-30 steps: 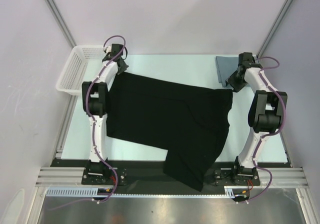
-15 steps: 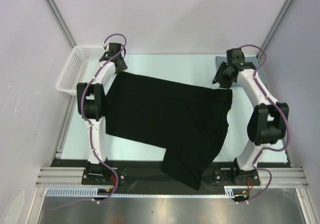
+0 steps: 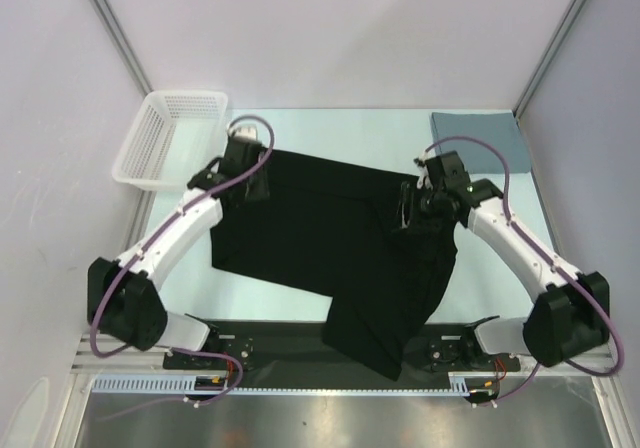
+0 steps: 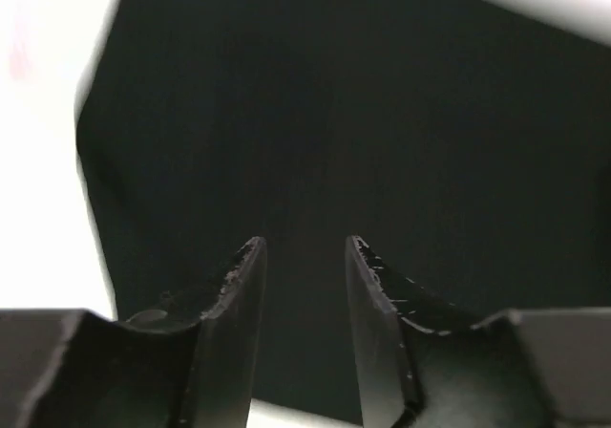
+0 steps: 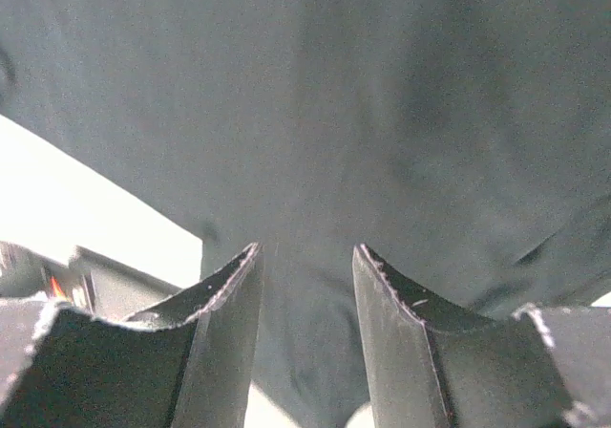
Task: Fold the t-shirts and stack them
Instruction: Fold the tshirt
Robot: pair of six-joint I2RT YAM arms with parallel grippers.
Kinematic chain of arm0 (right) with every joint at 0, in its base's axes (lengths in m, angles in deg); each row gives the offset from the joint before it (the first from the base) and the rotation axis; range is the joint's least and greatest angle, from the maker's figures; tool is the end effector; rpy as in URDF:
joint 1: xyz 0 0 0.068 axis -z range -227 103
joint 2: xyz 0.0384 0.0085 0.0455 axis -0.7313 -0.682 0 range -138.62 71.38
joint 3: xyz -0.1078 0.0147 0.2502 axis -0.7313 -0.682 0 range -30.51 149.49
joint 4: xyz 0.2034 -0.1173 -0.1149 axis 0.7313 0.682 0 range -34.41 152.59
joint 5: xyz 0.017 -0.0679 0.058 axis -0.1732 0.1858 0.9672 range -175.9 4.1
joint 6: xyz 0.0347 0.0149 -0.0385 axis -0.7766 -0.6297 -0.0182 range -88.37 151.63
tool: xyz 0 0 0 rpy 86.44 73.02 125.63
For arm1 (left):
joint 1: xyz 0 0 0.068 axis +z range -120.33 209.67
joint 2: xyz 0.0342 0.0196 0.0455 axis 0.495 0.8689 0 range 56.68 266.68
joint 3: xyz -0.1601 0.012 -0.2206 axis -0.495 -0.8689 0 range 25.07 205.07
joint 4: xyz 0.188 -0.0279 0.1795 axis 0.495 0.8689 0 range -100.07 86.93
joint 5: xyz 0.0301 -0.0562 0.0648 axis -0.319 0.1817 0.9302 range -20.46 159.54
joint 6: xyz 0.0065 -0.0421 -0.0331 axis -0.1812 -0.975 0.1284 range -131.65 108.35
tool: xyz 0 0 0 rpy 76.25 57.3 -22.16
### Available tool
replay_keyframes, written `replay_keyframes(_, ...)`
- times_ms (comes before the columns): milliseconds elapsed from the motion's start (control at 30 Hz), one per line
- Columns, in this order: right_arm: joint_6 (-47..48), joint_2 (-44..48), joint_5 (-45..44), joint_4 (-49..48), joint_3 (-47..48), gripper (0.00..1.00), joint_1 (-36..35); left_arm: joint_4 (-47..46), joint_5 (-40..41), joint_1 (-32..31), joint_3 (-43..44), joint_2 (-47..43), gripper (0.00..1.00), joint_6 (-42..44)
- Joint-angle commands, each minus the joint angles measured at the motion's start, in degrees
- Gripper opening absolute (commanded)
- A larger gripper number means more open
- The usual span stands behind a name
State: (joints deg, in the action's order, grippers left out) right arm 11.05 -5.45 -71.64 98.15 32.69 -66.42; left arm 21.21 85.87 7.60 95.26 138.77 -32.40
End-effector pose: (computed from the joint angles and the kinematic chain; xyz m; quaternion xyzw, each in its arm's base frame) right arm 0.2541 0.0988 0.2810 -0.0265 0.9497 0.2103 0.2305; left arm 0.2954 -0.1089 0.3092 -0.0459 0.9090 -0.0221 0.4137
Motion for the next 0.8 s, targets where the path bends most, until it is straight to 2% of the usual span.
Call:
replay_keyframes(0, 1.9, 7.9, 5.2, 2.8, -3.5, 0.48, -3.6, 8.6, 2.9, 0.4, -9.3, -5.2, 0.43, -6.0)
replay_keyframes(100, 0.6, 14.1, 6.0, 3.9, -9.4, 0.48, -6.7, 13.9, 6.8, 0.3, -12.9, -4.8, 0.5, -11.8)
replay_keyframes(200, -1.7, 19.5, 7.2, 4.0, -13.5, 0.48, -7.7, 18.6, 7.5, 0.2, -13.0, 0.2, 0.5, -14.8)
replay_keyframes(433, -1.0, 23.9, 8.9, 9.0, -15.0, 0.49, -7.9, 10.9, 7.2, 0.2, -15.0, 5.0, 0.36, -14.0)
replay_keyframes(767, -1.5, 24.1, 8.6, 10.5, -14.2, 0.49, -7.9, 9.8, 8.2, 0.4, -12.5, 13.4, 0.39, -11.9)
